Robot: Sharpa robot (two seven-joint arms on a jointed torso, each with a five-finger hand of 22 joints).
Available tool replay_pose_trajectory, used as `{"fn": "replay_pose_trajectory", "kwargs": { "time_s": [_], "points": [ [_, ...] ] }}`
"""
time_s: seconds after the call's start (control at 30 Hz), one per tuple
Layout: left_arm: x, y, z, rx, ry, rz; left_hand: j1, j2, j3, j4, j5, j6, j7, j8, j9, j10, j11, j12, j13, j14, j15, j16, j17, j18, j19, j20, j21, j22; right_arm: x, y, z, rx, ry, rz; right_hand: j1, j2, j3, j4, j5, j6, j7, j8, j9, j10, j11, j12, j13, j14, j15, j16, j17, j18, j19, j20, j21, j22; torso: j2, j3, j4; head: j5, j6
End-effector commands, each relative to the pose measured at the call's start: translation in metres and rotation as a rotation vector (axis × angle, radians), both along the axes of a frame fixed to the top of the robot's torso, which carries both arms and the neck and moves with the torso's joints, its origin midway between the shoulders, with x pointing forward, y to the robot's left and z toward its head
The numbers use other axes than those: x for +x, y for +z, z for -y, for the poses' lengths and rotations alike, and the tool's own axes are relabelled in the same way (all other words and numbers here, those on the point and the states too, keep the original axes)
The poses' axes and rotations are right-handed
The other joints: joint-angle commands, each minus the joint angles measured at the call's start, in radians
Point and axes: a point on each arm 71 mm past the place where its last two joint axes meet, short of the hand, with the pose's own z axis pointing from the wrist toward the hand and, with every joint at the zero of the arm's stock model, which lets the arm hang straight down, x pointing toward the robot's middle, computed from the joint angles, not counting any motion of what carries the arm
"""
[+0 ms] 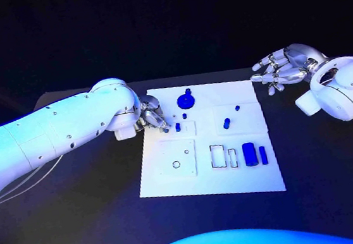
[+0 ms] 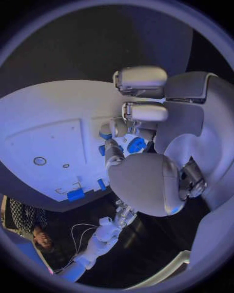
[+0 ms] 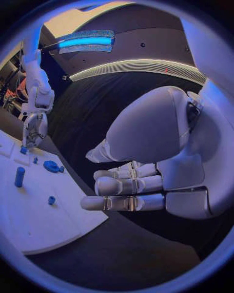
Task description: Assemble the parts on the task board
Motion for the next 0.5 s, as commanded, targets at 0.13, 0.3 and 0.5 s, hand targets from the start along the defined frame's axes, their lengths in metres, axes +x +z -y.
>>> {"fn": "replay_pose_trajectory", "kwargs": {
  "time_s": [0.13, 0.3, 0.5],
  "points": [
    [-0.0004, -0.0054, 0.0021, 0.020, 0.018, 0.012, -0.007, 0.005, 0.187, -0.182, 0.006, -0.011, -0.002, -0.004, 0.000, -0.011, 0.000, -0.009, -0.003, 0.098, -0.008, 0.001, 0.242, -0.012, 0.002, -0.001, 0.005, 0.001, -0.0008, 0.0000, -0.0014, 0.001, 0.019, 0.001, 0.005, 0.009, -0.003, -0.001, -0.002, -0.003, 0.003, 0.006, -0.001, 0.001, -0.007, -0.006, -0.001, 0.001, -0.001, -0.003, 0.001, 0.013, 0.008, -0.002, -0.003, -0.001, -0.001, -0.0009, 0.0011, -0.002, -0.001],
    [-0.0002, -0.0053, 0.0033, 0.028, 0.014, 0.016, -0.007, 0.005, 0.187, -0.182, 0.006, -0.011, -0.002, -0.004, 0.000, -0.011, 0.000, -0.009, -0.003, 0.098, -0.008, 0.001, 0.242, -0.012, 0.002, -0.001, 0.005, 0.001, -0.0008, -0.0001, -0.0014, 0.000, 0.019, 0.000, 0.005, 0.009, -0.003, -0.001, -0.002, -0.003, 0.003, 0.006, -0.001, 0.001, -0.007, -0.006, -0.001, 0.001, -0.001, -0.003, 0.001, 0.013, 0.008, -0.002, -0.003, -0.001, -0.001, -0.0009, 0.0014, -0.002, -0.001],
    [-0.0006, -0.0056, 0.0026, 0.037, 0.010, 0.011, -0.009, 0.004, 0.186, -0.183, 0.005, -0.013, -0.002, -0.005, 0.000, -0.013, 0.001, -0.011, -0.006, 0.098, -0.007, 0.001, 0.242, -0.012, 0.003, -0.001, 0.005, 0.002, -0.0009, -0.0002, -0.0012, 0.000, 0.020, -0.001, 0.005, 0.009, -0.003, -0.001, -0.002, -0.003, 0.003, 0.006, -0.001, 0.001, -0.007, -0.006, -0.001, 0.001, -0.001, -0.003, 0.001, 0.013, 0.008, -0.002, -0.003, -0.001, -0.001, -0.0006, 0.0016, -0.003, -0.002]
  ]
}}
